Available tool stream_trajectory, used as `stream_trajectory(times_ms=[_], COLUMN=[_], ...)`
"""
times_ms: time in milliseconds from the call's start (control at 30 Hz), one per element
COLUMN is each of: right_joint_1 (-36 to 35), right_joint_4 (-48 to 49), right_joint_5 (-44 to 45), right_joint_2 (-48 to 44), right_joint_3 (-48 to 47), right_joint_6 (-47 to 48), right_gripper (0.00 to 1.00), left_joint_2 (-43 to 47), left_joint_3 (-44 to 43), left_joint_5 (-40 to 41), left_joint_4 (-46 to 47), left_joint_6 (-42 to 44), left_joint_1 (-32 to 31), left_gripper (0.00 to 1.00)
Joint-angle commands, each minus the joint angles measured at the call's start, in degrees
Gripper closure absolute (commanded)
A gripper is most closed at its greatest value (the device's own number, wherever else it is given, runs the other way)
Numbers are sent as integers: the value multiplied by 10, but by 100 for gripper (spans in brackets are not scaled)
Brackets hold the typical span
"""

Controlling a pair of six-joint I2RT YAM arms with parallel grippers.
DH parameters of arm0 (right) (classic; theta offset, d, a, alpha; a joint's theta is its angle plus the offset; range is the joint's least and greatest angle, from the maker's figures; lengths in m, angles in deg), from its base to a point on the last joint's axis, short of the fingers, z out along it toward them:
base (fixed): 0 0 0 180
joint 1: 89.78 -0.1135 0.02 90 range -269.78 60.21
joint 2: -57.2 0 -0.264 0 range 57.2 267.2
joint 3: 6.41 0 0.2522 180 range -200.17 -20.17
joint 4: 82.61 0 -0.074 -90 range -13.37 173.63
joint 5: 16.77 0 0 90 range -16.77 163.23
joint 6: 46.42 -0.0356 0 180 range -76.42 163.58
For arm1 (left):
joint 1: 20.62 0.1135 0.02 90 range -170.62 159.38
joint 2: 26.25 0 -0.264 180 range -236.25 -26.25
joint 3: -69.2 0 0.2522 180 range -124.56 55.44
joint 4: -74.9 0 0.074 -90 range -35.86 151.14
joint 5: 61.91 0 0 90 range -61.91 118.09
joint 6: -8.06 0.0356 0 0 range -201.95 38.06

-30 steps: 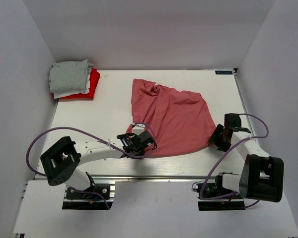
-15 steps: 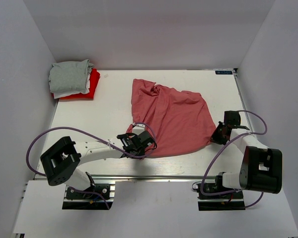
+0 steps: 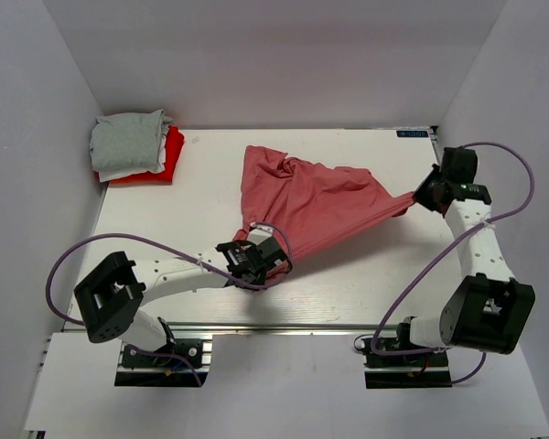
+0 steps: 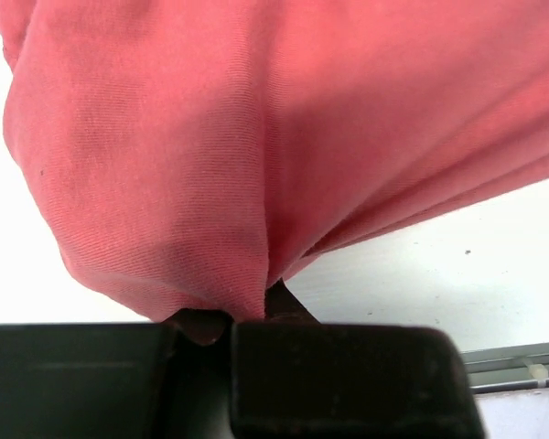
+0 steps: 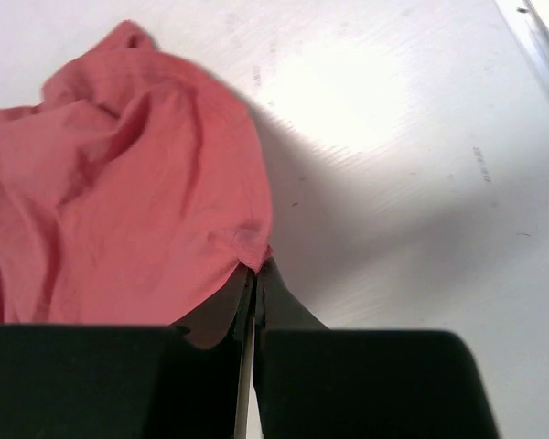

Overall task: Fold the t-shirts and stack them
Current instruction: Flatten out the tshirt

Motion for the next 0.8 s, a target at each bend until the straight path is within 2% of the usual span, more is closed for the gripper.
stream_trajectory(times_ms=[0, 167, 233, 333, 367, 500, 567, 600, 667, 700, 767], right_joint_1=[51, 95, 96, 96, 95, 87, 82, 80, 79, 79, 79], right_joint_4=[-33, -37, -34, -19, 5, 25, 17, 9, -3, -6, -20], right_joint_5=[87, 85, 40, 5, -41, -141, -141, -133, -123, -122, -119], right_joint_2=[29, 39, 38, 23, 16, -12, -32, -38, -66, -70, -82], right_joint_3=[-41, -72, -71, -41, -20, 18, 20, 18, 14, 7, -4], right_joint_6=[18, 23, 28, 33, 44, 72, 88, 91, 102, 100, 104], right_gripper=[100, 100, 100, 100, 100, 100, 100, 100, 100, 100, 100], left_joint_2=[30, 61, 73, 80, 80, 44, 38, 38, 38, 38, 31], left_joint_3=[16, 32, 50, 69, 69, -20, -69, -83, -120, -128, -159], left_joint_5=[7, -22, -74, -142, -165, -290, -355, -414, -479, -556, -581], left_joint_4=[-78, -102, -65, 14, 36, 57, 50, 50, 58, 70, 64], left_joint_6=[21, 21, 59, 90, 114, 198, 256, 269, 297, 307, 313], left_joint_1=[6, 6, 6, 6, 6, 6, 6, 6, 6, 6, 6], left_gripper=[100, 100, 91, 90, 90, 90, 90, 90, 83, 82, 76])
